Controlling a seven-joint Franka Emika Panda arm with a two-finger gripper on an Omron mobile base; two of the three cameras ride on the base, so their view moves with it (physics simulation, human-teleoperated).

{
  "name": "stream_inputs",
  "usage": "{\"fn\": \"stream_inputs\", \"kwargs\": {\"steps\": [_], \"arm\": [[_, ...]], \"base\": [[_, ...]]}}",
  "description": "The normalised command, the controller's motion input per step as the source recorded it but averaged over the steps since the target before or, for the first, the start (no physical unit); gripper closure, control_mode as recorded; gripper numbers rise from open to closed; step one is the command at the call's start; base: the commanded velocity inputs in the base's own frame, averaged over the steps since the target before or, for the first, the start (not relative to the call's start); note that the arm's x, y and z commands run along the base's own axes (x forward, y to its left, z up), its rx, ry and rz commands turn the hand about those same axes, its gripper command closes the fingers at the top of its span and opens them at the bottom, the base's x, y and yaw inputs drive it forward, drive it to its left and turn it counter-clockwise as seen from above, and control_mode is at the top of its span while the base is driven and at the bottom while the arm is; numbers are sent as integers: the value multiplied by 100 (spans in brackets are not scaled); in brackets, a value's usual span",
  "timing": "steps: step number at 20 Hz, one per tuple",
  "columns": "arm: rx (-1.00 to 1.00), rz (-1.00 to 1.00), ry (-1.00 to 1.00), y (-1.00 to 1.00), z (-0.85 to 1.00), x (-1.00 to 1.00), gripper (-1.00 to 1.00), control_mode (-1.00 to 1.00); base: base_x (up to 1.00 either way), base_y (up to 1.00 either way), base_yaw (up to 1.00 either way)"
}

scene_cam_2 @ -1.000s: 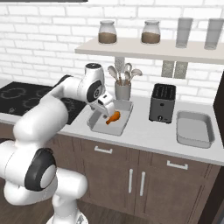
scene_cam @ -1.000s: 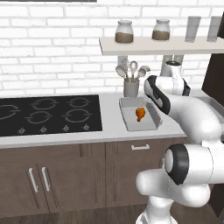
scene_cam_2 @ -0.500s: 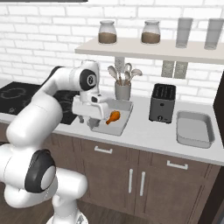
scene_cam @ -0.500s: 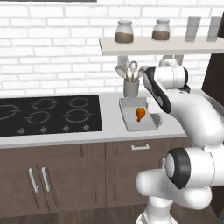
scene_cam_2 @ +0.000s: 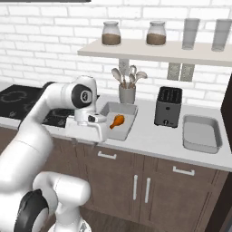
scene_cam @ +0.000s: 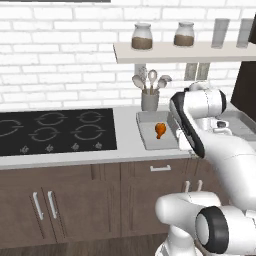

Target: Place one lime and one chicken drumstick in each tupperware on the nearby counter, to pack two identical lunches.

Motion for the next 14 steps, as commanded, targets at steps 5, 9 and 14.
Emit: {"fn": "stream_inputs", "kwargs": {"steps": [5, 9, 14], "arm": [[0, 0, 0, 0, 0, 0, -100, 100], [0, 0, 0, 0, 0, 0, -100, 100], [0, 0, 0, 0, 0, 0, -100, 100]], "base": [[-95, 0, -36], [-52, 0, -82], [-35, 0, -83]]}}
